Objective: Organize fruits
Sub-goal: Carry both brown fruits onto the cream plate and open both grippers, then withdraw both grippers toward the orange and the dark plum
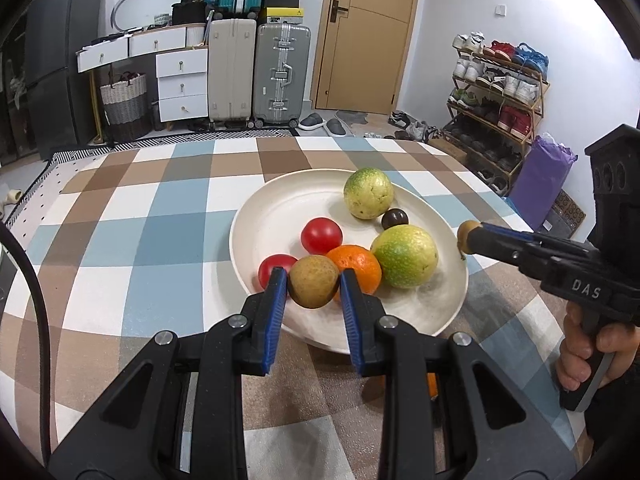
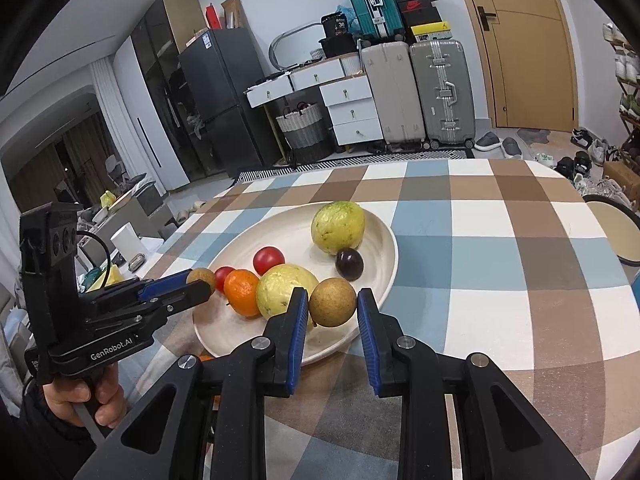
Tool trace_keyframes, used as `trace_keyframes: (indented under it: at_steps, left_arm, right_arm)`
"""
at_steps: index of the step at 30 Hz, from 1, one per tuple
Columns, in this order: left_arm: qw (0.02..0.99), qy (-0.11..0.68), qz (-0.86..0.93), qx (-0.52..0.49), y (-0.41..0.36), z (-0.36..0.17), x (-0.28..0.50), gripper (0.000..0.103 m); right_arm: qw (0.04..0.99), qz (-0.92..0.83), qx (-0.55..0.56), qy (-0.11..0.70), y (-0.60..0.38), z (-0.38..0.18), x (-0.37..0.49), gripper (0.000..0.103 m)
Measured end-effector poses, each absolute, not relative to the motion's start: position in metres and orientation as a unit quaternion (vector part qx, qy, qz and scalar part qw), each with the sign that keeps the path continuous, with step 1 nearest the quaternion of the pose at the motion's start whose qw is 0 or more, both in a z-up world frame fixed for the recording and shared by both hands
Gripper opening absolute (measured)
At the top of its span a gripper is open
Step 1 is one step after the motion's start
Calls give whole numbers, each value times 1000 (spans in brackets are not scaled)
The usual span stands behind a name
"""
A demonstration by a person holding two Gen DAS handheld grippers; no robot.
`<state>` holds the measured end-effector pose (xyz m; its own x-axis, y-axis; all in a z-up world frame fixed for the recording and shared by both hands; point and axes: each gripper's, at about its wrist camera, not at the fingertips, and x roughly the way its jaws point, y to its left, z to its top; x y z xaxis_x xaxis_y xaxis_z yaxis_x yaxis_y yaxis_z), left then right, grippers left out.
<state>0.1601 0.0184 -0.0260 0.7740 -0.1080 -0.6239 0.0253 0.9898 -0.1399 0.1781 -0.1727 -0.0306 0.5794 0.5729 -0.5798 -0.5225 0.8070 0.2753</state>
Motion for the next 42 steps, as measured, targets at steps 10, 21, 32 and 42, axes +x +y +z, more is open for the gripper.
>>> trace_keyframes:
  at_steps: [10, 21, 32, 42]
  left_arm:
    - [939, 335, -33, -65, 21, -27, 163, 24]
    - [942, 326, -29, -71, 24, -25, 156, 26]
    - [949, 306, -19, -78, 27, -17, 139, 79]
    - [949, 309, -2, -61, 21, -12, 119, 100]
  right_arm:
    - [887, 299, 39, 350, -169, -35, 185, 26]
    - [894, 292, 30, 338, -168, -33, 182, 38]
    - [901, 284, 7, 327, -168, -30, 175, 57]
    - [901, 289, 7, 324, -169, -30, 168, 99]
